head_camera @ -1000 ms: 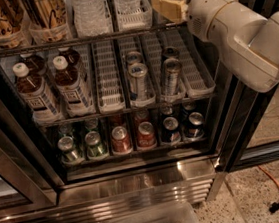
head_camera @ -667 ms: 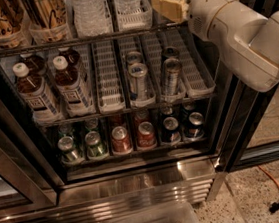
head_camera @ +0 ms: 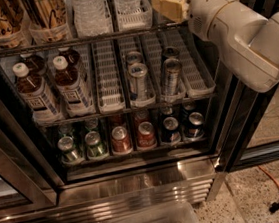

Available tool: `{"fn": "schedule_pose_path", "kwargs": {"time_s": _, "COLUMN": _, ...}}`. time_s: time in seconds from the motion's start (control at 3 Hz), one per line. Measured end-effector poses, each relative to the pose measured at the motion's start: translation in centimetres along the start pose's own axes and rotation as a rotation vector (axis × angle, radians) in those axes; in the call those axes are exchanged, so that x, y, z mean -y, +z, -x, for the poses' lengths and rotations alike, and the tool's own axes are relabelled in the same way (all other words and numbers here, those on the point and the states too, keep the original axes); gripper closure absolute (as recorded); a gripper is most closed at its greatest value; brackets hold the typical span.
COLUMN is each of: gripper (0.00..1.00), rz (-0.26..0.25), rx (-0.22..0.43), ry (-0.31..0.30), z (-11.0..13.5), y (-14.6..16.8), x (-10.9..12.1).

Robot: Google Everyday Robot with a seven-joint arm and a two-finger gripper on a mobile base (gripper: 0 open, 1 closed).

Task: Pick 7up can from top shelf of fridge

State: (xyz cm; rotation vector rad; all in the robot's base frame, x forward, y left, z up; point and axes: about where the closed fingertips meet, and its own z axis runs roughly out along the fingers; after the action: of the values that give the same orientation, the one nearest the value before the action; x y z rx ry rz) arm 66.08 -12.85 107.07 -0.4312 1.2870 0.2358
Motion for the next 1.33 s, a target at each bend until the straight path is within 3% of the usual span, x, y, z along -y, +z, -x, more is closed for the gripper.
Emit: {"fn": "schedule_pose_path", "kwargs": {"time_s": 1.33, "gripper": 1.0, "rz": -0.052, "rx": 0.16, "ry": 0.026, "z": 3.4, "y": -1.5, "x": 2.5}}
